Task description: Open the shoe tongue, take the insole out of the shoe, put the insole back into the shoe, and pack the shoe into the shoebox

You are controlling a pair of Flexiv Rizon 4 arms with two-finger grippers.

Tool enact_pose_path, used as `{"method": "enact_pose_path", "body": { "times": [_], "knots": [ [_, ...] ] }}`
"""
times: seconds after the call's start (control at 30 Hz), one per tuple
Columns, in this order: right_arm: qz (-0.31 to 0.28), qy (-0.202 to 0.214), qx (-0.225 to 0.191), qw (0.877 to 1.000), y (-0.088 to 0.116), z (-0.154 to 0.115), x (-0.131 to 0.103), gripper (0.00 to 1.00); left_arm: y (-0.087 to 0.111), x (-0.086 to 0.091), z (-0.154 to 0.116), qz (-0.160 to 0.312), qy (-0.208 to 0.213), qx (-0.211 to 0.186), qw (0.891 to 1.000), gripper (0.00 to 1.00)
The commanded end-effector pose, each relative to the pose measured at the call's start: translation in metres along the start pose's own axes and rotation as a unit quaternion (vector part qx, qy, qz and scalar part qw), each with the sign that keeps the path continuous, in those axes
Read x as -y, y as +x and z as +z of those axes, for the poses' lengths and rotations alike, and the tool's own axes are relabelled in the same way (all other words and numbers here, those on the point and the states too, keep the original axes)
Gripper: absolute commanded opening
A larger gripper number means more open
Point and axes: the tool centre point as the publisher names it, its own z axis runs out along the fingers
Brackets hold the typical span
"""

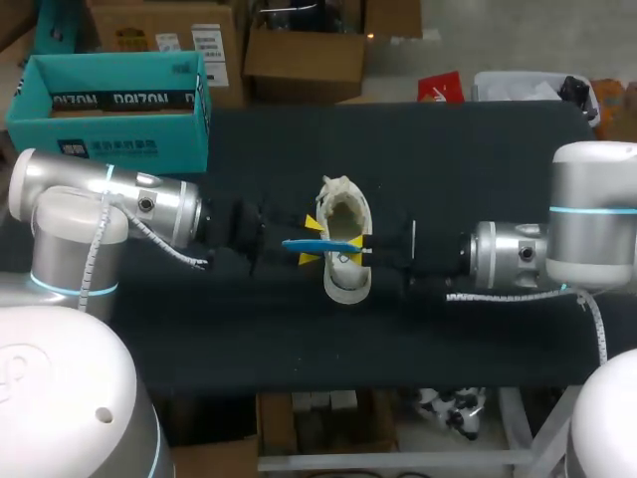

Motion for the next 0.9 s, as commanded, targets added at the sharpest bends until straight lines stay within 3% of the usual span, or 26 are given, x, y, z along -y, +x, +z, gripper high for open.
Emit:
{"method": "enact_pose_path", "body": {
  "times": [0.03, 0.33, 0.5, 0.83, 0.87, 0.9],
  "knots": [
    [0.000, 0.009, -0.002, 1.000, 0.000, -0.003, -0.004, 0.00, -0.001, -0.006, 0.005, -0.005, 0.010, 0.006, 1.000, 0.43],
    [0.004, 0.011, -0.001, 1.000, 0.005, -0.001, -0.009, 0.00, -0.001, -0.013, 0.009, -0.013, 0.023, 0.000, 1.000, 0.36],
    [0.007, 0.009, -0.002, 1.000, 0.007, 0.000, -0.012, 0.00, -0.001, -0.013, 0.011, -0.008, 0.030, -0.002, 1.000, 0.00],
    [0.013, 0.006, -0.003, 1.000, 0.005, 0.000, -0.013, 0.00, -0.004, -0.015, 0.015, 0.017, 0.041, -0.014, 0.999, 0.00],
    [0.013, 0.005, -0.003, 1.000, 0.005, 0.000, -0.011, 0.12, -0.004, -0.016, 0.016, 0.025, 0.044, -0.016, 0.999, 0.00],
    [0.013, 0.004, -0.003, 1.000, 0.005, 0.000, -0.009, 0.36, -0.005, -0.016, 0.016, 0.032, 0.045, -0.018, 0.998, 0.00]
  ]
}}
